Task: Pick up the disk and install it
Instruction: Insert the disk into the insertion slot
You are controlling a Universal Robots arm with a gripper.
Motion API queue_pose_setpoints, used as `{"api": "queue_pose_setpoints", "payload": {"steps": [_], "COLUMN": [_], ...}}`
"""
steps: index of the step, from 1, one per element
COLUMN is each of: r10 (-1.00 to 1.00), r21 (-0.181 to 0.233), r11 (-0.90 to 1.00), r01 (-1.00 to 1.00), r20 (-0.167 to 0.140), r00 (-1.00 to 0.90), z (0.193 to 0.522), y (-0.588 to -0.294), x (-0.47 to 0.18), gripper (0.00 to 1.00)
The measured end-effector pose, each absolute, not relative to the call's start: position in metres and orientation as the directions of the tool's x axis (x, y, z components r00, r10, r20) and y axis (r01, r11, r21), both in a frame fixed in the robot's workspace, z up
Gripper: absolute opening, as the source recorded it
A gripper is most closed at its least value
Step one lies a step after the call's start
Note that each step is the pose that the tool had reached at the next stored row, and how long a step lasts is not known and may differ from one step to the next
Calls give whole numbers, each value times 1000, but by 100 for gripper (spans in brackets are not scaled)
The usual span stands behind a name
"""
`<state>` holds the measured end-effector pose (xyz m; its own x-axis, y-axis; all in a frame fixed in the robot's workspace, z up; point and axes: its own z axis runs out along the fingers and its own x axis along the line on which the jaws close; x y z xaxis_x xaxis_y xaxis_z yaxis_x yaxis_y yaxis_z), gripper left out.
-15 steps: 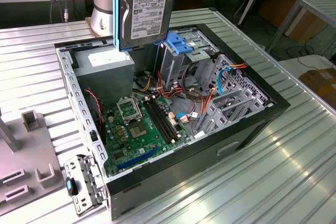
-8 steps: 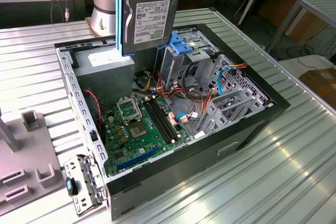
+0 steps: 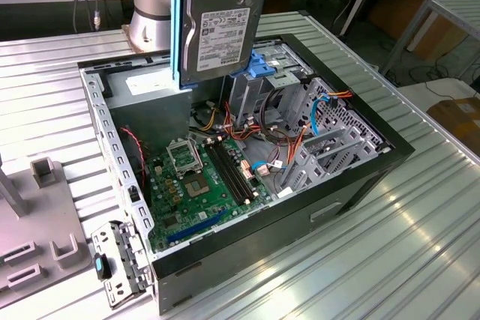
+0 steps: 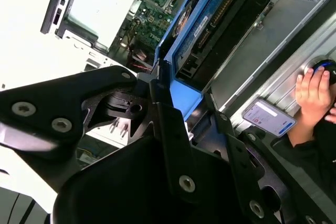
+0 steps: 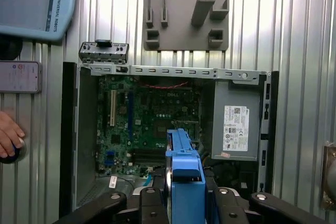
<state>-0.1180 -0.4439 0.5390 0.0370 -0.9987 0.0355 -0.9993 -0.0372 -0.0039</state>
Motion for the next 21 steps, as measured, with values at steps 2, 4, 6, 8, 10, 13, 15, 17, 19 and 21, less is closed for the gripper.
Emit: {"api": "queue_pose_setpoints", "payload": {"steps": [2, 4, 6, 8, 10, 13, 15, 17, 19, 21], "r10": [-999, -999, -999, -999, -999, -999, -999, -999, -999, -999], "r21": [-4, -4, -4, -4, -4, -5, -6, -6, -6, -7], "r11": [-37, -37, -37, -37, -37, -37, -23, -22, -22, -22], "r01": [-999, -999, -999, -999, -999, -999, -1000, -1000, -1000, -1000], "r20": [35, 35, 35, 35, 35, 35, 32, 28, 28, 28], "r00": [37, 37, 37, 37, 37, 37, 23, 22, 22, 22], "z": [539, 539, 539, 539, 539, 537, 534, 533, 533, 532], "y": [-448, -451, -454, -460, -464, -471, -474, -476, -476, -476], "x": [-118, -118, -118, -118, -118, -118, -117, -110, -96, -87], "gripper": [37, 37, 37, 37, 37, 37, 37, 37, 37, 37]}}
